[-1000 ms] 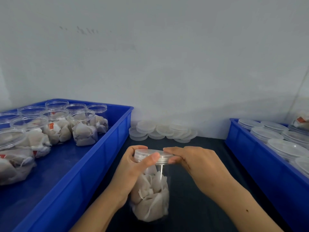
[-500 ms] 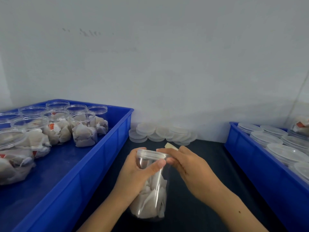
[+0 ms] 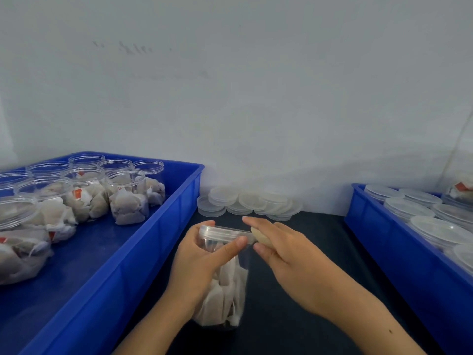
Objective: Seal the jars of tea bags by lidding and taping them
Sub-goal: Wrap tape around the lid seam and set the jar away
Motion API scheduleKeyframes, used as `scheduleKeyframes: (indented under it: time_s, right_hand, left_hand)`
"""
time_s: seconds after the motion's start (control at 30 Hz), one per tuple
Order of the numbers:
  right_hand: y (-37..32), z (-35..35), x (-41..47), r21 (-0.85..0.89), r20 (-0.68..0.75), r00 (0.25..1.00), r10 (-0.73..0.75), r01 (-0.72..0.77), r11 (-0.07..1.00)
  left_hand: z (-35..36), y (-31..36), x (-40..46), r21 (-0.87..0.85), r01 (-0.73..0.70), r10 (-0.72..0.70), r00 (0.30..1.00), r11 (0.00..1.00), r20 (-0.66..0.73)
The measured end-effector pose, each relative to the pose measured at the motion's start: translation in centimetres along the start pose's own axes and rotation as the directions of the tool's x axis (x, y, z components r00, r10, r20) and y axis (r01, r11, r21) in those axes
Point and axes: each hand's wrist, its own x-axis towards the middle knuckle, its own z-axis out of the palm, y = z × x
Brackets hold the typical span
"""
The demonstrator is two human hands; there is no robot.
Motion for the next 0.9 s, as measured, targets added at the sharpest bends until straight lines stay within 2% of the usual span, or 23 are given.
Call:
scheduleKeyframes:
  time_s: [0.4, 0.67, 0.9]
  right_hand:
    - [-1.3, -1.7, -1.7, -0.303, 0.077, 0.983, 0.165, -0.135, 0.943]
    - [0.6, -0.7, -0.6, -0.264, 0.133, 0.944, 0.300, -0.258, 0.929]
    - [1.2, -0.3, -0.2, -0.190, 0.078, 0.974, 0.212, -0.194, 0.962]
  left_hand:
    - [-0.4, 0.1, 0.3, -0.023, 0.053, -0.052, 0.996, 0.998, 0.074]
    - [-0.5, 0.4, 0.2, -0.019, 0.116, -0.112, 0.981, 0.993, 0.160]
    - [-0.7, 0.2, 0.2, -0.147, 0.213, -0.176, 0.958, 0.966, 0.228]
